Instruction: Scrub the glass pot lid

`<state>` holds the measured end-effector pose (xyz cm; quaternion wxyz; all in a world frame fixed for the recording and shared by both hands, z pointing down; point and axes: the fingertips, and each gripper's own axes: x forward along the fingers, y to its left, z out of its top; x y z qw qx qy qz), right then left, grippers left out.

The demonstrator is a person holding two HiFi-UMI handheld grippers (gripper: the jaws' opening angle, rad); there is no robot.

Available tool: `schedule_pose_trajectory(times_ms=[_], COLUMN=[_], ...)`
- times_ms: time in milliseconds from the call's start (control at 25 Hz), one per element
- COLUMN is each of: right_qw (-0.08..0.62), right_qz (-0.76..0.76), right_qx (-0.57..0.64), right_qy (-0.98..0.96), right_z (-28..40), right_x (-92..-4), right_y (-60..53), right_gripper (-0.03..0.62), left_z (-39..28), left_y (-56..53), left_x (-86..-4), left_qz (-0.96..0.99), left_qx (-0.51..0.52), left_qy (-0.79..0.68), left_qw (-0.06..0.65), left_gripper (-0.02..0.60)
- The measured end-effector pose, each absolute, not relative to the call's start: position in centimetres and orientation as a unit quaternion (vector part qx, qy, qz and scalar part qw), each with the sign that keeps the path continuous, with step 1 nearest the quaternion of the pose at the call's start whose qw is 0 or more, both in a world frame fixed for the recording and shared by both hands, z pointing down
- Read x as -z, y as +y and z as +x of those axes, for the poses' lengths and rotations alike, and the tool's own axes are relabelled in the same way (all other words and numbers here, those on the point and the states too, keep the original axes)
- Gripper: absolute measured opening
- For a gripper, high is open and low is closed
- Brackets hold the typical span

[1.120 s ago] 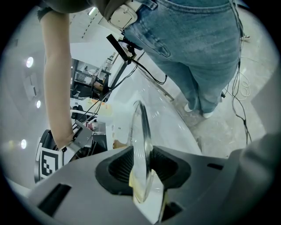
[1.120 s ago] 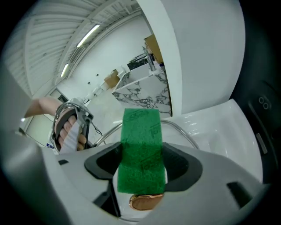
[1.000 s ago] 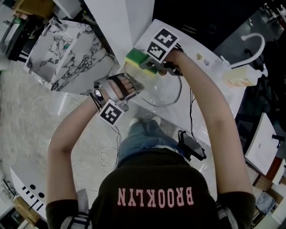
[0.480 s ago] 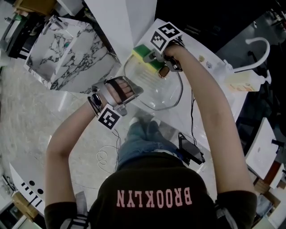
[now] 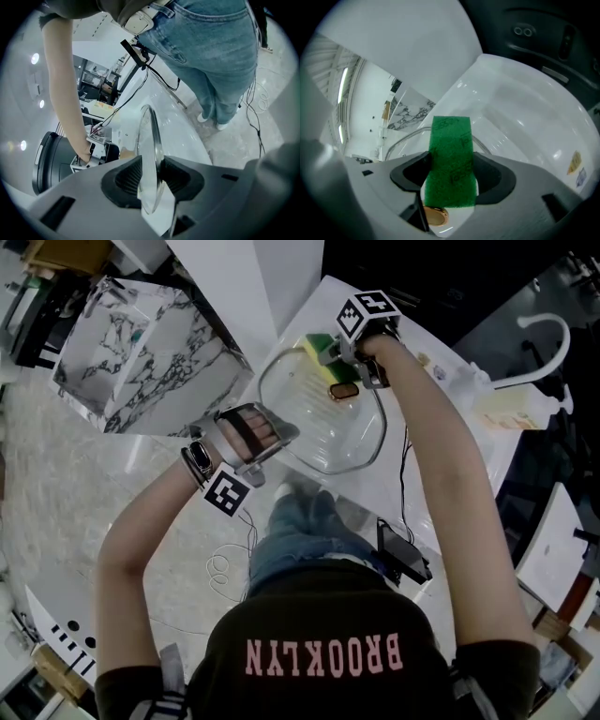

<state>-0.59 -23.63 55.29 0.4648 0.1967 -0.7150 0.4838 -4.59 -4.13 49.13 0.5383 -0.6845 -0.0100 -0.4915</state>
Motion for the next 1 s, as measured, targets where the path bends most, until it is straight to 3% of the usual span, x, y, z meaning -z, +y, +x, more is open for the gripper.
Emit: schedule_pose_trajectory(times_ms=[720, 1000], right_qw=[0.417, 0.334], right_qz=[0.208, 0.230], right_qx=[-0.564, -0.559], right_qy=[-0.682, -0.723], right_z=[9.2, 10.3], right_x=[-58.0, -57.8], right_y=[-19.8, -19.0], right_gripper=[0.278, 0.278], left_z=[-4.9, -5.1], left_y=[-4.0, -4.1], left_x=[-49.9, -50.2], left_qz=[-0.688, -0.686], left_qx=[0.503, 0.505], left_qy=[-0.016, -0.016], left_qw=[0.523, 0.523], left_gripper=[0.124, 0.126])
